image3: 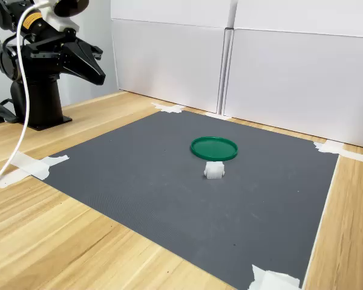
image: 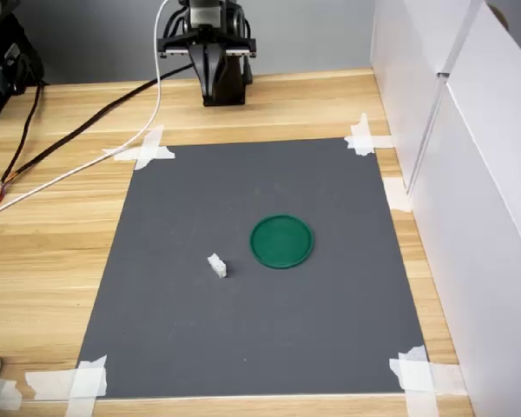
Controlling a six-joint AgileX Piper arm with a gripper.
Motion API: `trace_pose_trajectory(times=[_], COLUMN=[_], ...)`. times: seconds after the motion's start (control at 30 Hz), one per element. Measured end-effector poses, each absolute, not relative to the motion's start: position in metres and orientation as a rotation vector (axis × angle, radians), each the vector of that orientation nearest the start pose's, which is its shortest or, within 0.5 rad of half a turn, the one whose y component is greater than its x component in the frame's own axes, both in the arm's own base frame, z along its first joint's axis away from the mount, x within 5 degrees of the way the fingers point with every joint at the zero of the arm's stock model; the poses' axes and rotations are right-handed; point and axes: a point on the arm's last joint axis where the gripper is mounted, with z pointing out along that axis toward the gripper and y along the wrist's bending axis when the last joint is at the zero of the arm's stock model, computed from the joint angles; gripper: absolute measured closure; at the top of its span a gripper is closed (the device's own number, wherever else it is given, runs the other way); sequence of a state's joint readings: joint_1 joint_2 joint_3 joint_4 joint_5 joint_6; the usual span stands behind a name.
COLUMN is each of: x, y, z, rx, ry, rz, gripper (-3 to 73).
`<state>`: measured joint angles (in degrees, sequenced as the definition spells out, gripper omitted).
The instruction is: Grasp a white terminal and put it in the green lid.
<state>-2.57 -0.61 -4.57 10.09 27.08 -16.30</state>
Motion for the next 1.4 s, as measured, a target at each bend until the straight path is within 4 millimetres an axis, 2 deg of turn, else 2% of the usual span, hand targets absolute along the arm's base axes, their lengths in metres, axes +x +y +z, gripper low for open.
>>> trace_pose_trajectory(times=[0.4,0.63,0.83,1.1,1.4], x=[0.047,0.047,0.047,0.063,0.103], y=[0.005,0.009,0.009,0.010,0.014], z=[0.199,0.198,0.199,0.229,0.268], rx=[-0.128,-0.243,-0.257,-0.272,-0.303], ry=[1.854,1.844,1.849,1.952,2.109], rz=[-0.036,0.011,0.001,0.006,0.014], gripper=[71.6,71.6,71.6,71.6,71.6])
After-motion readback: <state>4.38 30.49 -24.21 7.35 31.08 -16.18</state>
